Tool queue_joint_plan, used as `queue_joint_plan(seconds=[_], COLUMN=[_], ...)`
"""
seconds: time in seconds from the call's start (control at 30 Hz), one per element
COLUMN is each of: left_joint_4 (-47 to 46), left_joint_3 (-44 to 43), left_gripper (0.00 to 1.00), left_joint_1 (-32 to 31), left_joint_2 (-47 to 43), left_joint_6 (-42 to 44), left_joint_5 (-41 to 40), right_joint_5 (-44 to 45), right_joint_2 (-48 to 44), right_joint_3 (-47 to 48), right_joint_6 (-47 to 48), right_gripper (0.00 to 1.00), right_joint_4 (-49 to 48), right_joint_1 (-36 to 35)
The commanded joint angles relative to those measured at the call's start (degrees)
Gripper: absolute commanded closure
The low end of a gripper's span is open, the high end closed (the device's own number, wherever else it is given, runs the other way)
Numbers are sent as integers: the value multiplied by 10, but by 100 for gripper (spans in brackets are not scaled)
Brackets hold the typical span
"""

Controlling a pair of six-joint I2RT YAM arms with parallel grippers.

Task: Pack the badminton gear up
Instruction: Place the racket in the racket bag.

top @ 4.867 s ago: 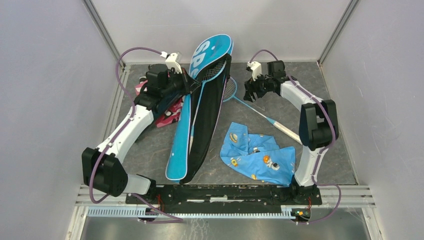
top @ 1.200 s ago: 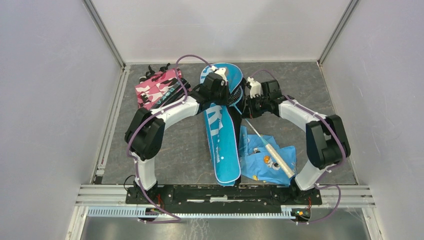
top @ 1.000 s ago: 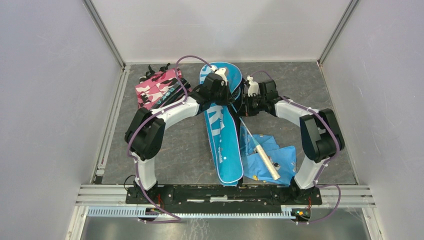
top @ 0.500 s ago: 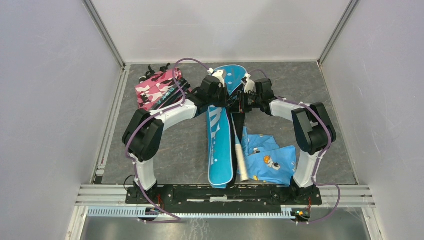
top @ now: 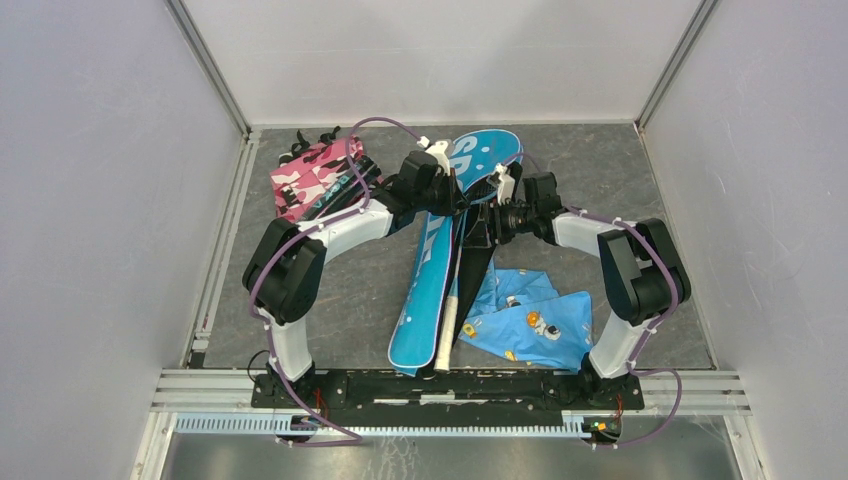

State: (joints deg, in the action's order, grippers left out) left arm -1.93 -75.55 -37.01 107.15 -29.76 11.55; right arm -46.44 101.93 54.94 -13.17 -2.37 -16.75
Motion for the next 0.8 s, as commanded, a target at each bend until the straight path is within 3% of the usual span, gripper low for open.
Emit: queue_joint_plan(seconds=[0.0,0.43,0.77], left_joint_4=[-43,-45,-37], left_joint_3=[-2,1,-12], left_gripper=[98,98,98], left_joint_1=[0,0,0], left_joint_2=[-47,-42,-37], left_joint_6=[-9,-6,-3], left_joint_5=[21,16,21], right_joint_5=[-26,-60,-63], right_joint_2=[-23,-45,-26], right_joint_3=[-35,-92,-107], right_joint_6=[-11,-82,-135], right_gripper=[34,35,43], right_joint_4=[-43,-145,-205], right_joint_1=[0,-8,-25])
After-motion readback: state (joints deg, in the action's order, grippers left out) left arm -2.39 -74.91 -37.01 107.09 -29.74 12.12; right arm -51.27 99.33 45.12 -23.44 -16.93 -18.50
